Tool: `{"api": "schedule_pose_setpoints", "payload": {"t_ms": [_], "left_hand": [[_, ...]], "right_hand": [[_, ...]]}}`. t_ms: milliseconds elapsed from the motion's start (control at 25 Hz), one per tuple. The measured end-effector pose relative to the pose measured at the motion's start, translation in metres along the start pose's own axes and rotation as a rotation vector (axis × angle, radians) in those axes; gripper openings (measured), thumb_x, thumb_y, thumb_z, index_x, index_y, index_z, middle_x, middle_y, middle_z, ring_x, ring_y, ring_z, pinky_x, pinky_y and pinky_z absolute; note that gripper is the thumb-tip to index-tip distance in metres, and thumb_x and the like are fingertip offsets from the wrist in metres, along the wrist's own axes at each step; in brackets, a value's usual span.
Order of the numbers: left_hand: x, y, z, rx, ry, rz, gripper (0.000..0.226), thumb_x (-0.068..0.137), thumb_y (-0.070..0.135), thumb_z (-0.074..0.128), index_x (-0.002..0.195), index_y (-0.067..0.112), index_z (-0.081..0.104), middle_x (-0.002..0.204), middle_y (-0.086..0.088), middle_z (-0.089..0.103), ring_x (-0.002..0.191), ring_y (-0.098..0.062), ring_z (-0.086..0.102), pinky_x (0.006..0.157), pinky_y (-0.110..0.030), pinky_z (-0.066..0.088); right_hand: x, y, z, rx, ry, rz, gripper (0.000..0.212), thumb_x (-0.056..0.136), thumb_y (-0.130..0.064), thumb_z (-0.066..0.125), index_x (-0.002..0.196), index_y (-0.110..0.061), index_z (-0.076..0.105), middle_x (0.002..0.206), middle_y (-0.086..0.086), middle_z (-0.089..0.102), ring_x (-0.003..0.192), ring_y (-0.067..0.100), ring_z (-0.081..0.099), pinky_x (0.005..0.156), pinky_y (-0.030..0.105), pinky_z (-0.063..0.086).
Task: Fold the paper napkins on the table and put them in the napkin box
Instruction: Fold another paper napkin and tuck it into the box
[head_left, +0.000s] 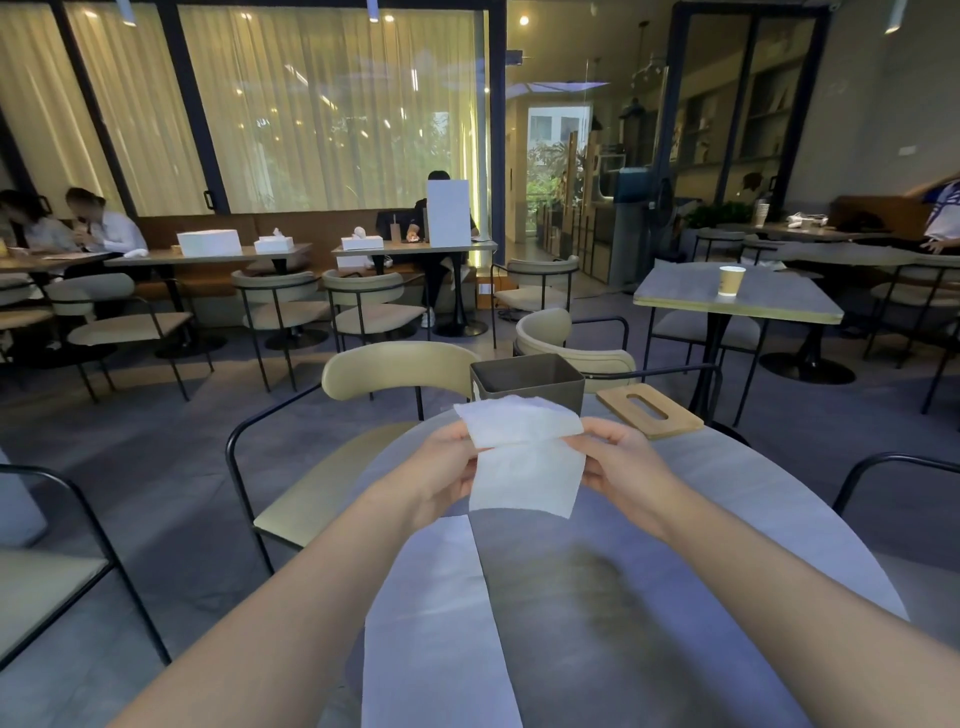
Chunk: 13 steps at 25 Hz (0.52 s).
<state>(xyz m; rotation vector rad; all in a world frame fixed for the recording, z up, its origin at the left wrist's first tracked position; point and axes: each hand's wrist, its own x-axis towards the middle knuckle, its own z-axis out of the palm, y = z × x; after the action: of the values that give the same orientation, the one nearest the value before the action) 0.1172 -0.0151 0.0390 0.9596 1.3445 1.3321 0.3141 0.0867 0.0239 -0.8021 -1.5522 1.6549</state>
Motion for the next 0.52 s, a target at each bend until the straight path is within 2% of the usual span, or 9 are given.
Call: {"api": "schedule_pose_setpoints", "payload": {"t_ms": [80,120,160,200,280,360,440,520], "left_hand": [[0.003,-0.001,0.0,0.031,0.025,0.049,0.019,0.1,0.016,0.061,0.111,0.02,0.076,0.108,-0.005,0.08,0.097,-0.025,0.075,0.078,-0.032,0.059],[0.003,-0.002,-0.001,0.068,0.046,0.076,0.02,0.099,0.012,0.06,0.094,0.021,0.077,0.098,-0.003,0.078,0.086,-0.028,0.071,0.069,-0.03,0.054],[0.006,-0.002,-0.003,0.113,0.084,0.1,0.03,0.096,0.006,0.054,0.078,0.022,0.072,0.09,-0.002,0.072,0.079,-0.028,0.061,0.062,-0.029,0.044],[0.009,-0.003,-0.004,0.164,0.13,0.109,0.036,0.092,0.003,0.047,0.07,0.023,0.066,0.088,-0.004,0.064,0.079,-0.027,0.051,0.062,-0.031,0.035],[0.015,-0.004,-0.006,0.204,0.199,0.12,0.037,0.085,0.003,0.036,0.068,0.024,0.06,0.091,-0.009,0.056,0.083,-0.027,0.043,0.067,-0.036,0.028],[0.022,-0.001,-0.008,0.231,0.251,0.148,0.038,0.081,0.002,0.031,0.067,0.024,0.059,0.089,-0.01,0.052,0.083,-0.028,0.039,0.066,-0.037,0.025],[0.027,0.004,-0.007,0.247,0.284,0.156,0.04,0.081,0.003,0.032,0.067,0.025,0.062,0.091,-0.008,0.057,0.084,-0.027,0.042,0.067,-0.036,0.028],[0.033,0.012,-0.005,0.204,0.299,0.147,0.037,0.086,0.007,0.039,0.072,0.026,0.068,0.094,-0.005,0.062,0.084,-0.025,0.048,0.071,-0.036,0.037]], "right_hand": [[-0.001,-0.002,0.004,0.012,-0.016,-0.006,0.025,0.104,0.001,0.052,0.101,-0.004,0.077,0.1,0.013,0.08,0.091,0.027,0.073,0.085,0.036,0.057],[-0.002,-0.004,0.006,0.024,-0.027,-0.007,0.027,0.105,0.0,0.049,0.1,-0.003,0.075,0.099,0.013,0.079,0.09,0.027,0.073,0.086,0.038,0.056],[-0.003,-0.006,0.007,0.052,-0.042,-0.006,0.028,0.105,-0.002,0.046,0.098,-0.003,0.074,0.098,0.013,0.078,0.089,0.026,0.072,0.086,0.038,0.055],[-0.003,-0.007,0.008,0.093,-0.059,-0.002,0.029,0.105,-0.004,0.045,0.095,-0.006,0.072,0.095,0.01,0.077,0.087,0.024,0.072,0.085,0.038,0.055],[-0.002,-0.009,0.008,0.144,-0.09,0.017,0.028,0.103,-0.012,0.047,0.091,-0.009,0.072,0.092,0.004,0.076,0.085,0.022,0.071,0.081,0.035,0.054],[0.004,-0.007,0.009,0.087,-0.077,0.018,0.021,0.101,-0.016,0.056,0.095,-0.011,0.076,0.091,0.002,0.077,0.084,0.022,0.07,0.077,0.032,0.053],[0.015,-0.002,0.008,-0.049,-0.013,-0.024,0.014,0.099,-0.011,0.066,0.096,-0.014,0.08,0.089,0.001,0.075,0.085,0.02,0.067,0.073,0.029,0.053],[0.025,-0.002,0.006,-0.128,0.042,-0.064,0.016,0.098,-0.007,0.068,0.096,-0.015,0.081,0.089,0.0,0.074,0.084,0.017,0.064,0.07,0.024,0.052]]}}
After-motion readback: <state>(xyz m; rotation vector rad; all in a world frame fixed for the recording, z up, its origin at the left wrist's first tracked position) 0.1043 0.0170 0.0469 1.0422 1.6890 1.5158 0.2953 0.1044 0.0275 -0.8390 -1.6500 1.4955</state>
